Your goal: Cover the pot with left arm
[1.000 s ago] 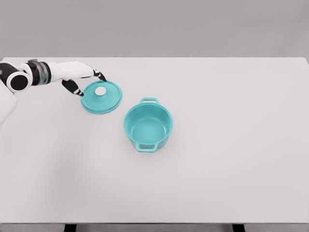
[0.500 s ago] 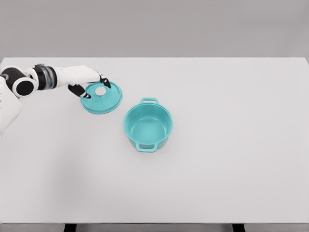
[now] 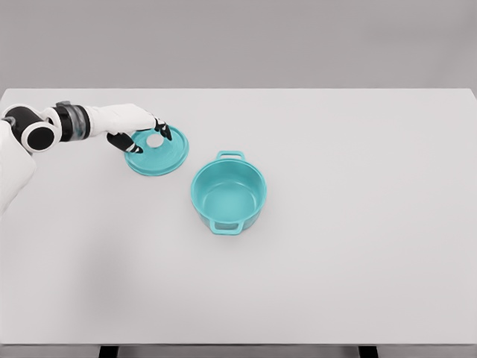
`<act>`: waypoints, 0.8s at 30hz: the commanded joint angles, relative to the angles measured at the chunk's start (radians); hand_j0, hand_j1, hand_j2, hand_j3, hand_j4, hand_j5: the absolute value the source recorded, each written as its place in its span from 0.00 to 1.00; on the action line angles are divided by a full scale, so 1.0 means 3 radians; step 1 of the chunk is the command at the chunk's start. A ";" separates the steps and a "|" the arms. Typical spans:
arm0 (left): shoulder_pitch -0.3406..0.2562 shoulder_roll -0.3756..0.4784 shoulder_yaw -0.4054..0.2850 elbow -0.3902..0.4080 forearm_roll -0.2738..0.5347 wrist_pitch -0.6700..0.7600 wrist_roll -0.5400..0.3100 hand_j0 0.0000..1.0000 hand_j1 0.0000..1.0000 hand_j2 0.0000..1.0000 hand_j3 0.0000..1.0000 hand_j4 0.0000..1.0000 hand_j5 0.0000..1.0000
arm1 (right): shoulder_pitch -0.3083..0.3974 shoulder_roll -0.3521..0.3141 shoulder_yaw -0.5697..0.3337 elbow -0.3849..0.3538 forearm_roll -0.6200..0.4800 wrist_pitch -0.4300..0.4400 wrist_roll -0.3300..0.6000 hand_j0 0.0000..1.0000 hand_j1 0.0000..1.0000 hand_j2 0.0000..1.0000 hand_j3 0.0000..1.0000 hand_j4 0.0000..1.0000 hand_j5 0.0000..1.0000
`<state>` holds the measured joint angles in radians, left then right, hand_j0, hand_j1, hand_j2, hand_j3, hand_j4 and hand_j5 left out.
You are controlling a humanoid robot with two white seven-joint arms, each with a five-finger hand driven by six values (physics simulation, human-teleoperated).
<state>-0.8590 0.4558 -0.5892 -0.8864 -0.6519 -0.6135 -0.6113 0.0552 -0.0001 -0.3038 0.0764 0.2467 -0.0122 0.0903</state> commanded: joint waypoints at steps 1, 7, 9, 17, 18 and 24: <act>0.0000 -0.0001 0.0006 -0.0001 0.0015 0.0009 0.0001 0.73 0.73 0.73 0.73 0.73 0.73 | 0.0000 0.0000 0.0000 0.0001 0.0001 0.0000 0.0001 1.00 1.00 1.00 1.00 1.00 1.00; 0.0000 -0.0052 0.0006 -0.0001 0.0015 0.0009 0.0001 0.73 0.73 0.73 0.73 0.73 0.73 | 0.0000 0.0000 0.0000 0.0001 0.0001 0.0000 0.0001 1.00 1.00 1.00 1.00 1.00 1.00; 0.0000 -0.0062 0.0006 0.0004 0.0015 0.0009 0.0001 0.73 0.73 0.73 0.73 0.73 0.73 | 0.0000 0.0000 0.0000 0.0001 0.0001 0.0000 0.0001 1.00 1.00 1.00 1.00 1.00 1.00; 0.0020 -0.0108 0.0006 0.0045 0.0000 0.0009 0.0001 0.67 0.67 0.67 0.67 0.67 0.67 | 0.0000 0.0000 0.0000 0.0001 0.0001 0.0000 0.0001 1.00 1.00 1.00 1.00 1.00 1.00; 0.0020 -0.0108 0.0006 0.0050 -0.0005 0.0009 0.0001 0.67 0.67 0.67 0.67 0.67 0.67 | 0.0000 0.0000 0.0000 0.0001 0.0001 0.0000 0.0001 1.00 1.00 1.00 1.00 1.00 1.00; 0.0020 -0.0103 0.0000 0.0153 -0.0005 0.0009 0.0001 0.64 0.64 0.64 0.64 0.64 0.64 | 0.0000 0.0000 0.0000 0.0001 0.0001 0.0000 0.0001 1.00 1.00 1.00 1.00 1.00 1.00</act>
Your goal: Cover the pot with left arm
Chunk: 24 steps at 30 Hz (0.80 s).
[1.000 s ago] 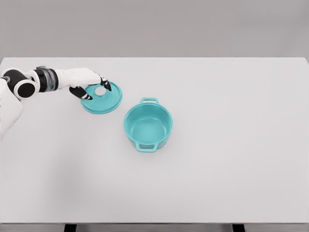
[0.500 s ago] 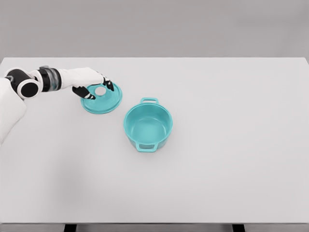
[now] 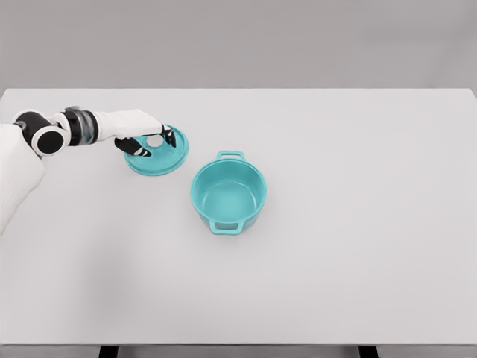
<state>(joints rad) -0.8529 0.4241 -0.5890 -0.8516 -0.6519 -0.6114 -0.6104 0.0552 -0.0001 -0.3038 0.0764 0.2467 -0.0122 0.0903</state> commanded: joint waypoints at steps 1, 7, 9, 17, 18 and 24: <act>0.0000 0.0003 0.0000 0.0032 -0.0005 0.0002 -0.0002 0.62 0.62 0.62 0.62 0.62 0.62 | 0.0000 0.0000 0.0000 0.0001 0.0001 0.0000 0.0001 1.00 1.00 1.00 1.00 1.00 1.00; 0.0000 0.0008 0.0005 0.0011 0.0005 0.0002 -0.0002 0.49 0.49 0.49 0.49 0.49 0.49 | 0.0000 0.0000 0.0000 0.0001 0.0001 0.0000 0.0001 1.00 1.00 1.00 1.00 1.00 1.00; 0.0005 0.0013 0.0015 -0.0009 0.0015 0.0002 -0.0002 0.49 0.49 0.49 0.49 0.49 0.49 | 0.0000 0.0000 0.0000 0.0001 0.0001 0.0000 0.0001 1.00 1.00 1.00 1.00 1.00 1.00; -0.0005 0.0039 0.0026 -0.0270 0.0041 0.0002 -0.0002 0.47 0.47 0.47 0.47 0.47 0.47 | 0.0000 0.0000 0.0000 0.0001 0.0001 0.0000 0.0001 1.00 1.00 1.00 1.00 1.00 1.00; -0.0005 0.0044 0.0031 -0.0316 0.0041 0.0002 -0.0002 0.47 0.47 0.47 0.47 0.47 0.47 | 0.0000 0.0000 0.0000 0.0001 0.0001 0.0000 0.0001 1.00 1.00 1.00 1.00 1.00 1.00; 0.0046 0.0217 0.0026 -0.0679 0.0179 0.0002 -0.0002 0.47 0.47 0.47 0.47 0.47 0.47 | 0.0000 0.0000 0.0000 0.0001 0.0001 0.0000 0.0001 1.00 1.00 1.00 1.00 1.00 1.00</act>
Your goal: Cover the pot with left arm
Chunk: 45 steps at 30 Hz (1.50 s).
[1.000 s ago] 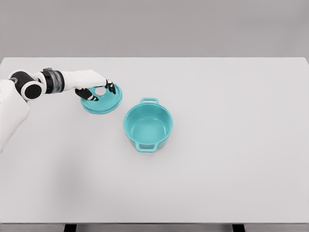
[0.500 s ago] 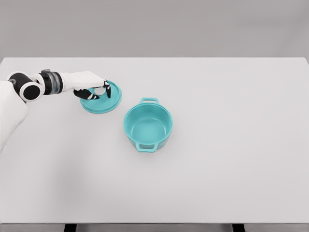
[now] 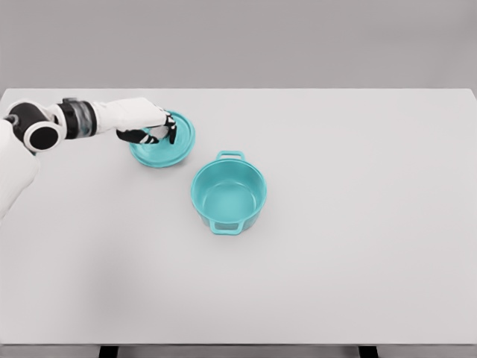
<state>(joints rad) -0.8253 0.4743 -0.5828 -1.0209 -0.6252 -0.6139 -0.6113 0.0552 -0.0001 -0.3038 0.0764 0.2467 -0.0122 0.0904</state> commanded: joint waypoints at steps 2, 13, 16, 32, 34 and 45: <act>0.0031 0.0183 -0.0011 -0.0345 0.0161 0.0010 0.0001 0.48 0.48 0.48 0.48 0.48 0.48 | 0.0000 0.0000 0.0000 0.0001 0.0001 0.0000 0.0000 1.00 1.00 1.00 1.00 1.00 1.00; 0.0092 0.0751 -0.0317 -0.0984 0.0652 0.0010 0.0001 0.48 0.48 0.48 0.48 0.48 0.48 | 0.0000 0.0000 0.0000 0.0001 0.0001 0.0000 0.0000 1.00 1.00 1.00 1.00 1.00 1.00; 0.0092 0.0832 -0.0404 -0.1071 0.0693 0.0010 0.0001 0.48 0.48 0.48 0.48 0.48 0.48 | 0.0000 0.0000 0.0000 0.0001 0.0001 0.0000 0.0000 1.00 1.00 1.00 1.00 1.00 1.00; 0.0051 0.1221 -0.0681 -0.1935 0.0918 0.0010 0.0001 0.48 0.48 0.48 0.48 0.48 0.48 | 0.0000 0.0000 0.0000 0.0001 0.0001 0.0000 0.0000 1.00 1.00 1.00 1.00 1.00 1.00; 0.0046 0.1221 -0.0686 -0.2022 0.0949 0.0010 0.0001 0.47 0.47 0.47 0.47 0.47 0.47 | 0.0000 0.0000 0.0000 0.0001 -0.0004 0.0000 0.0000 1.00 1.00 1.00 1.00 1.00 1.00; 0.0041 0.0914 -0.0747 -0.1976 0.0944 0.0010 0.0001 0.46 0.46 0.46 0.46 0.46 0.46 | 0.0000 0.0000 0.0000 0.0001 0.0001 0.0000 0.0000 1.00 1.00 1.00 1.00 1.00 1.00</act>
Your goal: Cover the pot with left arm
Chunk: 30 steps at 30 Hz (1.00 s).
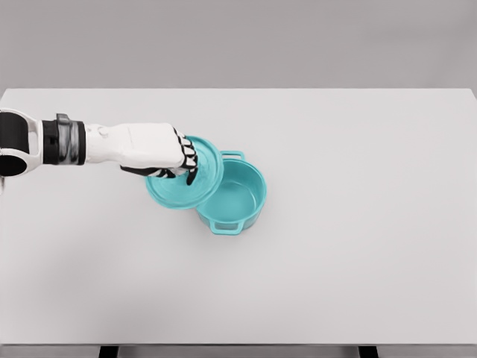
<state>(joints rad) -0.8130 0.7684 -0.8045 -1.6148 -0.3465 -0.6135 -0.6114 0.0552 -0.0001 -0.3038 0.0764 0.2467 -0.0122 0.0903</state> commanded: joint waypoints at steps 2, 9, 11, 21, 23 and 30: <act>0.0000 -0.0132 -0.0013 0.0009 0.0010 0.0009 0.0002 0.46 0.46 0.46 0.46 0.46 0.46 | 0.0000 0.0000 0.0000 0.0001 0.0001 0.0000 0.0001 1.00 1.00 1.00 1.00 1.00 1.00; 0.0000 -0.0352 -0.0085 0.0085 -0.0042 0.0009 0.0002 0.47 0.47 0.47 0.47 0.47 0.47 | 0.0000 0.0000 0.0000 0.0001 0.0001 0.0000 0.0001 1.00 1.00 1.00 1.00 1.00 1.00; 0.0000 -0.0419 -0.0105 0.0131 -0.0042 0.0009 0.0002 0.47 0.47 0.47 0.47 0.47 0.47 | 0.0000 0.0000 0.0000 0.0001 0.0001 0.0000 0.0001 1.00 1.00 1.00 1.00 1.00 1.00; -0.0020 -0.0593 -0.0141 0.0280 -0.0139 0.0009 0.0002 0.47 0.47 0.47 0.47 0.47 0.47 | 0.0000 0.0000 0.0000 0.0001 0.0001 0.0000 0.0001 1.00 1.00 1.00 1.00 1.00 1.00; -0.0026 -0.0598 -0.0146 0.0280 -0.0139 0.0009 0.0002 0.47 0.47 0.47 0.47 0.47 0.47 | 0.0000 0.0000 0.0000 0.0001 0.0001 0.0000 0.0001 1.00 1.00 1.00 1.00 1.00 1.00; -0.0026 -0.0659 -0.0161 0.0275 -0.0139 0.0009 0.0002 0.47 0.47 0.47 0.47 0.47 0.47 | 0.0000 0.0000 0.0000 0.0001 0.0001 0.0000 0.0001 1.00 1.00 1.00 1.00 1.00 1.00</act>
<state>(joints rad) -0.8207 0.5747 -0.8531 -1.5323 -0.3935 -0.6136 -0.6113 0.0552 -0.0001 -0.3038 0.0764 0.2468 -0.0122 0.0904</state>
